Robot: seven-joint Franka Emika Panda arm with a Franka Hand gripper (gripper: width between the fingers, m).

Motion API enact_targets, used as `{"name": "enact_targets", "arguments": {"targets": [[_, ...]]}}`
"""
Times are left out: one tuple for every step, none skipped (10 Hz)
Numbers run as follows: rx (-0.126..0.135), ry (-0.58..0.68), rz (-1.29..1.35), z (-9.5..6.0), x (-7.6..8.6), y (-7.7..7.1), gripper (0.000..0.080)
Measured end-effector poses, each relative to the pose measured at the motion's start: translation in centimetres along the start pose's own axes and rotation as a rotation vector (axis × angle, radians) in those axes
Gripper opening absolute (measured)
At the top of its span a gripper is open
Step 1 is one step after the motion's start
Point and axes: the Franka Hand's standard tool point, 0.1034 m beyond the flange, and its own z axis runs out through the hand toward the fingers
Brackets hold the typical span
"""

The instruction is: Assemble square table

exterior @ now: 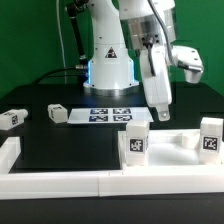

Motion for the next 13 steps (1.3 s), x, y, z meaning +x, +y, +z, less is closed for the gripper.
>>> {"name": "enact_targets", "arguments": {"targets": [[0.007,-0.007,0.010,-0.1,-0.1,-0.2,0.0648],[0.006,-0.007,0.009,0.0,-0.1,-0.2,0.0648],[0.005,-0.007,0.009,0.0,-0.1,-0.2,0.0648],[0.008,-0.005,0.008,0.0,-0.1,-0.2,0.0648],[0.047,0.011,0.001,0.3,0.0,-0.3,0.0648],[0.094,0.038,-0.017,1.1,0.6,0.0,0.0648],[0.127,0.054,-0.025,1.9,1.3,0.6,0.0648],[0.159,0.071,-0.025,2.6,1.7,1.1,0.0648],[0.162,0.085,-0.030,3.5,1.7,1.7,0.0648],[0.153,0.098,-0.030,4.5,1.4,2.1,0.0648],[0.138,0.110,-0.039,5.7,1.0,2.4,0.0648],[0.131,0.117,-0.047,6.3,0.8,2.5,0.0648],[0.121,0.119,-0.049,6.7,0.6,2.6,0.0648]]}}
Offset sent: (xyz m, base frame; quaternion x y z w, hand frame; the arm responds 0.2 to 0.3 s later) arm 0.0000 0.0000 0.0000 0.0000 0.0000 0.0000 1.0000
